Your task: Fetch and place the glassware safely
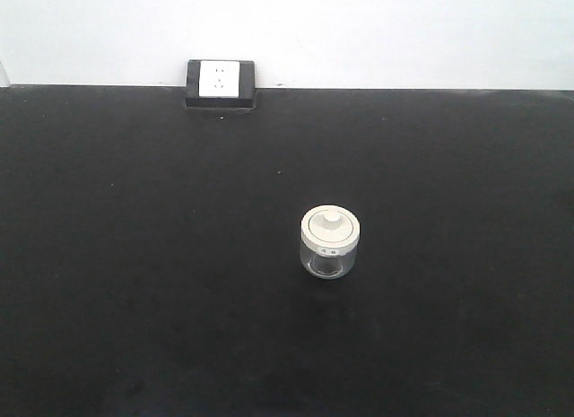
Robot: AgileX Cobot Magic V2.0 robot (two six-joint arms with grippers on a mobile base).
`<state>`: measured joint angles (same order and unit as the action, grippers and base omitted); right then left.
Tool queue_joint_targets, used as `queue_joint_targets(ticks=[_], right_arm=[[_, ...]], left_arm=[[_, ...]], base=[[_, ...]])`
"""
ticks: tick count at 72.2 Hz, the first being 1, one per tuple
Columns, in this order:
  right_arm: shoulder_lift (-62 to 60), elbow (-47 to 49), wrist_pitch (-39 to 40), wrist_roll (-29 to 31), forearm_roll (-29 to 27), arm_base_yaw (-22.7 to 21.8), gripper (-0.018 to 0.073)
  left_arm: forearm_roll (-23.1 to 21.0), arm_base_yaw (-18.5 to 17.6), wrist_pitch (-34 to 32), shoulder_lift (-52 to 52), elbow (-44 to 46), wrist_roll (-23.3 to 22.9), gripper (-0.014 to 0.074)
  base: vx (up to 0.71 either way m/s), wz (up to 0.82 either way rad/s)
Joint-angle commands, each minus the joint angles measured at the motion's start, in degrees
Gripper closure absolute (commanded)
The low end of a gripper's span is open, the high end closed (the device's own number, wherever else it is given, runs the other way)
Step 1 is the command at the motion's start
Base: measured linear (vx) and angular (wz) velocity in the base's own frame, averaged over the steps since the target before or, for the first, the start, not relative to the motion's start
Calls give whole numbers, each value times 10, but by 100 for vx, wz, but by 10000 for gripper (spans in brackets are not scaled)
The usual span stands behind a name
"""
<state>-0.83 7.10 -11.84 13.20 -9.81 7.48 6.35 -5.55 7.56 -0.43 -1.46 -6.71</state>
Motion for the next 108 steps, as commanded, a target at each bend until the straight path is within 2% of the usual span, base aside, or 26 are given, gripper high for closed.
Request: queue_joint_targets(ticks=[1,8,14,25,35,48,61,108], right_arm=[[-4,-5,73,-80,75,-4,567],[-4,-32,109,-148,133,-4,567],[-4,-57,136,-172,156,-5,567],[-4,-99,185,-172,145,-14,567],[-4,-97,173,-172,117,-49,567],[-4,-97,173,-171,119,-92,567],[-4,-97,160,-165,133,-92,567],[-4,-97,156,-165,133,-92,567]], left_arm=[[0,0,-38,-10,-17,0,603],[0,0,-38,-10,-17,0,603],[0,0,-38,-10,-17,0,603],[0,0,-38,-10,-17,0,603],[0,0,-38,-10,-17,0,603],[0,0,-38,-10,-17,0,603],[0,0,-38,-10,-17,0,603],[0,0,-38,-10,-17,0,603]], base=[[0,0],[0,0],[0,0],[0,0],[0,0],[0,0],[0,0],[0,0]])
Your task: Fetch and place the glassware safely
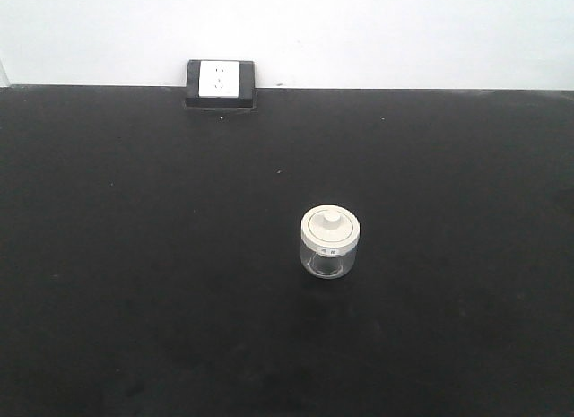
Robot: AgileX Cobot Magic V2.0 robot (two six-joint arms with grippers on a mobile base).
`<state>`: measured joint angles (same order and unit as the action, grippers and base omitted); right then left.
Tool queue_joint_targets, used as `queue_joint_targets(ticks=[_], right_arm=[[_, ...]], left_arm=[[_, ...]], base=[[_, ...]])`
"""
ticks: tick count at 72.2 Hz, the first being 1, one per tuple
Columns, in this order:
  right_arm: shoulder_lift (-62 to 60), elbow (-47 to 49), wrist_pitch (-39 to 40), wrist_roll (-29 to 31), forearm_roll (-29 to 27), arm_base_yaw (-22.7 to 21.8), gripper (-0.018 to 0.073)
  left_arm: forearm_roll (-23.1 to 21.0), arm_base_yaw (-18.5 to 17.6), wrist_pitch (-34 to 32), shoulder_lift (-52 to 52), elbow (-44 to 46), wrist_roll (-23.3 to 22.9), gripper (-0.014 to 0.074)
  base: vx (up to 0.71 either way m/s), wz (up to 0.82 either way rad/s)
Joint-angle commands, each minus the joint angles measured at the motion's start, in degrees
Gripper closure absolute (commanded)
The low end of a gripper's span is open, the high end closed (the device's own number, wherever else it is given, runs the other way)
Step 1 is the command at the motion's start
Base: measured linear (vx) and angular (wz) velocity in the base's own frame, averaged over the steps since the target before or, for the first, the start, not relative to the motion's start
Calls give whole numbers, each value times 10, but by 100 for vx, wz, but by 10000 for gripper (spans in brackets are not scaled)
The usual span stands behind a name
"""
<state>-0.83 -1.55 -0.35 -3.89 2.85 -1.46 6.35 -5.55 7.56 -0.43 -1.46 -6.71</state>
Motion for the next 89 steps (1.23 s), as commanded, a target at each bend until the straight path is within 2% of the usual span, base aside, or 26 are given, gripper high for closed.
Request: queue_joint_targets(ticks=[1,89], right_arm=[[-4,-11,41,6,6,-3,567],[-4,-11,41,6,6,-3,567]], left_arm=[[0,0,-38,-10,-17,0,603],[0,0,-38,-10,-17,0,603]], base=[[0,0],[0,0]])
